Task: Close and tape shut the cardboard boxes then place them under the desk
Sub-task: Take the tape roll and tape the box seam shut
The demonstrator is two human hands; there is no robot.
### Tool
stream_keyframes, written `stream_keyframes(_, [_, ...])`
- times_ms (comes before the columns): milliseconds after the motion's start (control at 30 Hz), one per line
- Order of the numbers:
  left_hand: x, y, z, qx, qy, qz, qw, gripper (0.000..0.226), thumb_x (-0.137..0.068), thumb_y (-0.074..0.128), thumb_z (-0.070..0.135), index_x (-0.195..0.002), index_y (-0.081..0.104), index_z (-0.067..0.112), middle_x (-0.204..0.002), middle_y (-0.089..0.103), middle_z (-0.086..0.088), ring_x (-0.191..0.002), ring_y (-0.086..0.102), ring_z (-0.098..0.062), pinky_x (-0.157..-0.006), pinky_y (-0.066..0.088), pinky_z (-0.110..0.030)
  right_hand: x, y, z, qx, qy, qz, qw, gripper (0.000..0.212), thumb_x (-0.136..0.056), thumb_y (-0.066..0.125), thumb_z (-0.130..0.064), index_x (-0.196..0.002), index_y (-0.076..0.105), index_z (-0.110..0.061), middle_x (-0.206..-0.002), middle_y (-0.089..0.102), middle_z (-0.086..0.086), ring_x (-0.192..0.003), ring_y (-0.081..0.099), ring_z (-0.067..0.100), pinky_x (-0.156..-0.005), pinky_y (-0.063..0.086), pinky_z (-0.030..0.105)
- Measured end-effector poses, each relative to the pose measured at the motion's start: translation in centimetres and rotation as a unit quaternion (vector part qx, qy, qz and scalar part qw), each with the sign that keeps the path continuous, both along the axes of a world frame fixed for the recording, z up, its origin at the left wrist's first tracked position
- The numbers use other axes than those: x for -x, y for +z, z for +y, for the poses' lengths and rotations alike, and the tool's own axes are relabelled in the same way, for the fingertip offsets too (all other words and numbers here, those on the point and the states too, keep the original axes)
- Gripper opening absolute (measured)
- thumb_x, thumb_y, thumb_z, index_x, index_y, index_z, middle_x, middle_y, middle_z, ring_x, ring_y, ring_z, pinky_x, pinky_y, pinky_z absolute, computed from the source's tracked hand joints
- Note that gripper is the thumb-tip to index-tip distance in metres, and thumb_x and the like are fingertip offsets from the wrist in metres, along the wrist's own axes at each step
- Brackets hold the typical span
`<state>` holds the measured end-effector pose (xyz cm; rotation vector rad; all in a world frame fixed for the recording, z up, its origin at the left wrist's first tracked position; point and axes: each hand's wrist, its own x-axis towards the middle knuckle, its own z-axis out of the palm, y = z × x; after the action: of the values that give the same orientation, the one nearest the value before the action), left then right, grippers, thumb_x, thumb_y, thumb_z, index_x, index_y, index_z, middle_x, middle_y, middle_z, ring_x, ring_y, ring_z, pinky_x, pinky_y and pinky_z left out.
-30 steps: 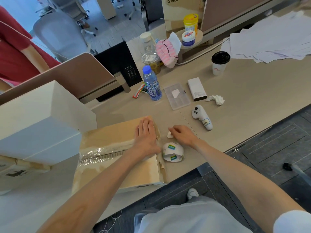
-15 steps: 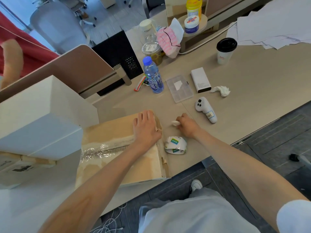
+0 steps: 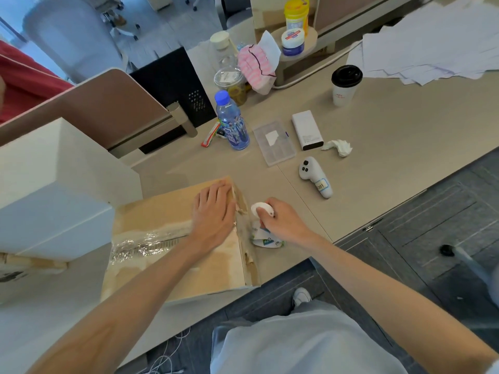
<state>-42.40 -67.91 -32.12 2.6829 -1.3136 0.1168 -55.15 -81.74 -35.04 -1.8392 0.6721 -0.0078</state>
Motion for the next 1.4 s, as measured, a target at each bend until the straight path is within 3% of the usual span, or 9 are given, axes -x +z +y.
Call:
stream_keyframes(133, [0.2,0.0,-0.1,0.015,0.006,0.016,1.0,0.048,-0.096,0.022,0.031,-0.128,0.052,0.011,-0.132,0.051,-0.005,-0.113,0.045,-0.025,-0.099,0.034,-0.038,0.6,-0.4,0.9,0.021,-0.021,-0.002,1.0,0.023,-0.095,0.053,-0.037,-0.091,0.056,-0.014,-0.082,0.062,0.003,-0.075,0.059,0.019,-0.057,0.043,0.026])
stream_keyframes(267, [0.2,0.1,0.0,0.02,0.007,0.019,1.0,0.049,-0.095,0.022,0.03,-0.128,0.052,0.009,-0.132,0.052,-0.007,-0.113,0.047,-0.027,-0.1,0.036,-0.04,0.9,-0.1,2.4,-0.042,-0.046,-0.032,0.998,0.02,-0.095,0.058,-0.032,-0.087,0.057,-0.013,-0.081,0.059,0.001,-0.071,0.062,0.013,-0.048,0.043,0.01])
stream_keyframes(300, [0.2,0.1,-0.1,0.018,0.007,0.017,1.0,0.049,-0.095,0.022,0.029,-0.127,0.052,0.009,-0.132,0.053,-0.008,-0.113,0.048,-0.028,-0.099,0.037,-0.04,0.8,0.0,2.7,-0.068,-0.057,-0.041,0.995,0.019,-0.095,0.059,-0.031,-0.087,0.057,-0.014,-0.084,0.06,0.003,-0.076,0.066,0.017,-0.05,0.048,0.012])
stream_keyframes(367, [0.3,0.2,-0.1,0.015,0.005,0.014,1.0,0.048,-0.095,0.023,0.028,-0.127,0.053,0.008,-0.132,0.053,-0.008,-0.113,0.048,-0.028,-0.099,0.037,-0.041,0.6,0.0,3.4,-0.083,-0.073,-0.052,0.993,0.017,-0.094,0.06,-0.032,-0.084,0.057,-0.019,-0.084,0.061,0.002,-0.08,0.068,0.024,-0.059,0.06,0.03])
stream_keyframes(433, [0.3,0.2,-0.1,0.015,0.005,0.015,1.0,0.048,-0.095,0.023,0.028,-0.127,0.053,0.008,-0.132,0.053,-0.008,-0.114,0.048,-0.028,-0.1,0.037,-0.041,0.3,-0.5,3.9,-0.075,-0.083,-0.049,0.992,0.019,-0.093,0.06,-0.038,-0.08,0.056,-0.024,-0.079,0.063,0.001,-0.079,0.069,0.026,-0.069,0.061,0.046])
stream_keyframes(667, [0.2,0.1,0.0,0.003,0.006,0.008,1.0,0.047,-0.094,0.025,0.028,-0.127,0.052,0.009,-0.133,0.052,-0.008,-0.115,0.048,-0.029,-0.101,0.036,-0.041,-0.1,-0.8,4.5,-0.08,-0.109,-0.042,0.99,0.031,-0.08,0.05,-0.058,-0.081,0.057,-0.028,-0.075,0.068,0.001,-0.077,0.069,0.023,-0.076,0.057,0.051])
stream_keyframes(1100, [0.1,-0.2,0.0,0.006,0.002,-0.003,1.0,0.044,-0.094,0.028,0.027,-0.127,0.052,0.01,-0.134,0.051,-0.006,-0.116,0.046,-0.026,-0.1,0.034,-0.038,-0.3,-0.7,5.1,-0.06,-0.121,-0.029,0.99,0.019,-0.094,0.055,-0.04,-0.083,0.055,-0.025,-0.066,0.068,-0.003,-0.072,0.067,0.019,-0.071,0.055,0.04])
stream_keyframes(1300, [0.1,-0.4,0.0,0.012,0.001,-0.01,1.0,0.042,-0.094,0.03,0.026,-0.126,0.052,0.01,-0.133,0.052,-0.007,-0.116,0.047,-0.027,-0.1,0.035,-0.04,0.8,-0.4,5.4,-0.021,-0.09,-0.036,0.995,0.023,-0.097,0.054,-0.035,-0.077,0.053,-0.024,-0.065,0.06,-0.008,-0.061,0.055,-0.001,-0.055,0.036,0.013])
stream_keyframes(1400, [0.1,-0.5,0.0,0.011,0.003,-0.013,1.0,0.042,-0.094,0.031,0.025,-0.126,0.052,0.01,-0.134,0.052,-0.007,-0.117,0.047,-0.026,-0.101,0.035,-0.04,1.7,-0.5,5.7,-0.026,-0.077,-0.039,0.996,0.025,-0.098,0.054,-0.032,-0.076,0.054,-0.019,-0.069,0.063,-0.002,-0.06,0.056,-0.009,-0.055,0.04,0.009])
